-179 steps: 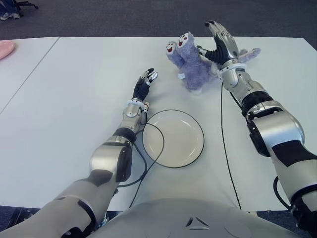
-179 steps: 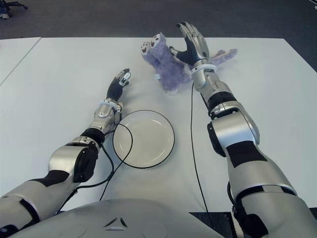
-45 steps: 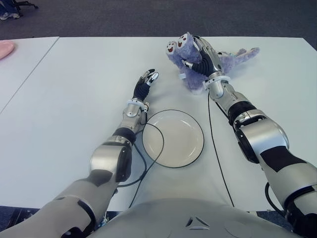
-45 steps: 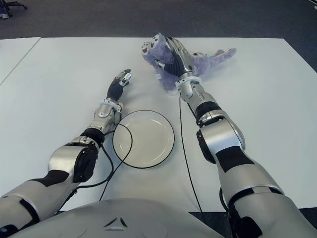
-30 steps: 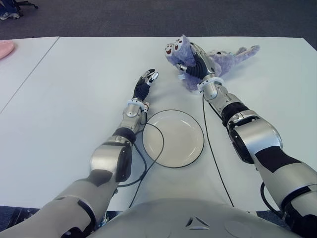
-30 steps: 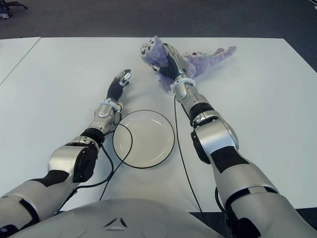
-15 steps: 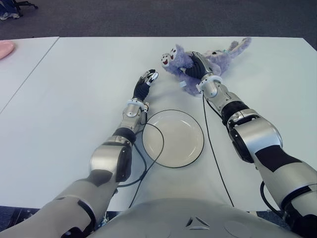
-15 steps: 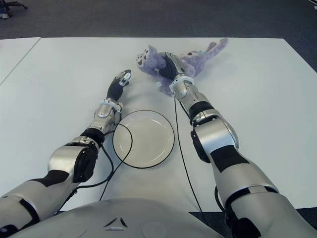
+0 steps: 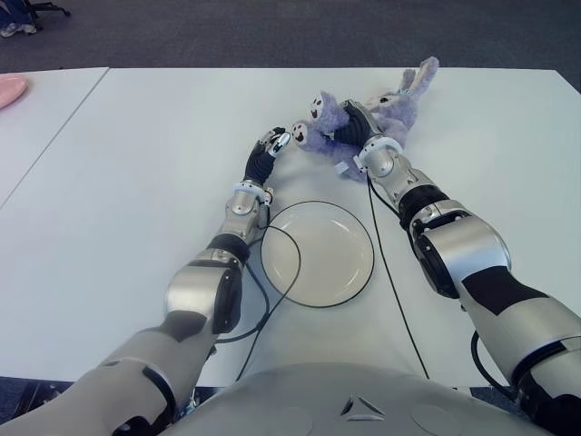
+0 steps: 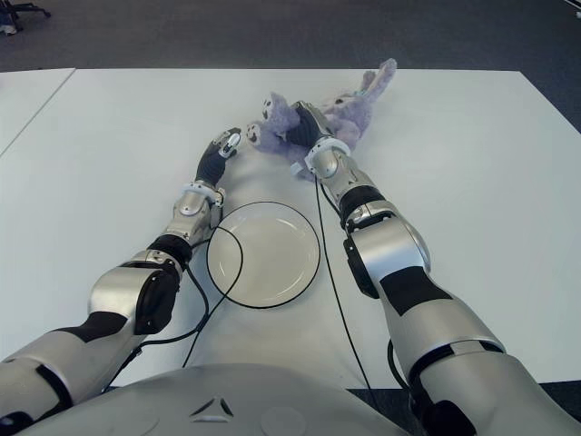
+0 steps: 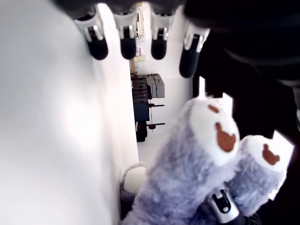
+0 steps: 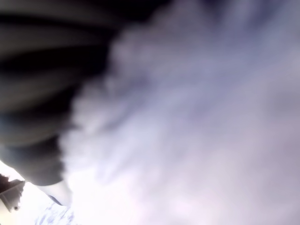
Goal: Put the doll into the plate.
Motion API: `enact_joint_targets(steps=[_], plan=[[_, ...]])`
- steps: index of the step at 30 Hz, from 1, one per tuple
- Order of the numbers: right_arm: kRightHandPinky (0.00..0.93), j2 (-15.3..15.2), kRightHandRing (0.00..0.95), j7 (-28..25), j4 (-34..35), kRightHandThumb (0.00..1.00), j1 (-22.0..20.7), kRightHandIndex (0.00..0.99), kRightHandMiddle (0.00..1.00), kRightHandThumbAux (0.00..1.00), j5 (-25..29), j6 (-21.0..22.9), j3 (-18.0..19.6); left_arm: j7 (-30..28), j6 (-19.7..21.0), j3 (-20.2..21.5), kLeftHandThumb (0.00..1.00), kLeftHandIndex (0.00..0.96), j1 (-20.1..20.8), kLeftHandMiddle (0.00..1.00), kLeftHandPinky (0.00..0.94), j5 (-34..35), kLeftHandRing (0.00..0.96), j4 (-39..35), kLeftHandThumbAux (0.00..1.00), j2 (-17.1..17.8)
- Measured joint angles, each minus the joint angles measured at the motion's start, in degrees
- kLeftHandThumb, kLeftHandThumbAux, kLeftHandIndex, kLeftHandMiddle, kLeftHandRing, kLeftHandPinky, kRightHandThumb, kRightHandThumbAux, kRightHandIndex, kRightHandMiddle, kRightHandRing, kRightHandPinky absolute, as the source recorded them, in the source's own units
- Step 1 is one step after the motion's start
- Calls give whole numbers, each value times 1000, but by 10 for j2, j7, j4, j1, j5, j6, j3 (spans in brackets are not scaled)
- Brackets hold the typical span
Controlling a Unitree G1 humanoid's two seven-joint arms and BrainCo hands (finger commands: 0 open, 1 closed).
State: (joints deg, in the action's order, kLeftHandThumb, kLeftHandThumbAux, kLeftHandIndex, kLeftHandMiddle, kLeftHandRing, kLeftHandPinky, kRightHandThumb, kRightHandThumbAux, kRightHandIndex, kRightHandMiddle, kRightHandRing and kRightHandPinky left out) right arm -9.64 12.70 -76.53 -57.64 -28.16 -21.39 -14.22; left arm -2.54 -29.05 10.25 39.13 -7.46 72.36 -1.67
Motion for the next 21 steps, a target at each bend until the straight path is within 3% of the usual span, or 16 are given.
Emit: enact_joint_targets(steps=[16, 21], plan=[[881, -30, 891, 2, 9, 336, 1, 818, 895, 807, 28, -45, 32, 8, 0, 4, 0, 185, 0, 70, 7, 1, 27, 0, 363, -2], [884, -43, 897, -19, 30, 300, 18, 824, 898, 811, 53, -98, 49, 8, 0, 9, 0, 150, 1, 63, 16, 8, 29, 0, 357, -3]])
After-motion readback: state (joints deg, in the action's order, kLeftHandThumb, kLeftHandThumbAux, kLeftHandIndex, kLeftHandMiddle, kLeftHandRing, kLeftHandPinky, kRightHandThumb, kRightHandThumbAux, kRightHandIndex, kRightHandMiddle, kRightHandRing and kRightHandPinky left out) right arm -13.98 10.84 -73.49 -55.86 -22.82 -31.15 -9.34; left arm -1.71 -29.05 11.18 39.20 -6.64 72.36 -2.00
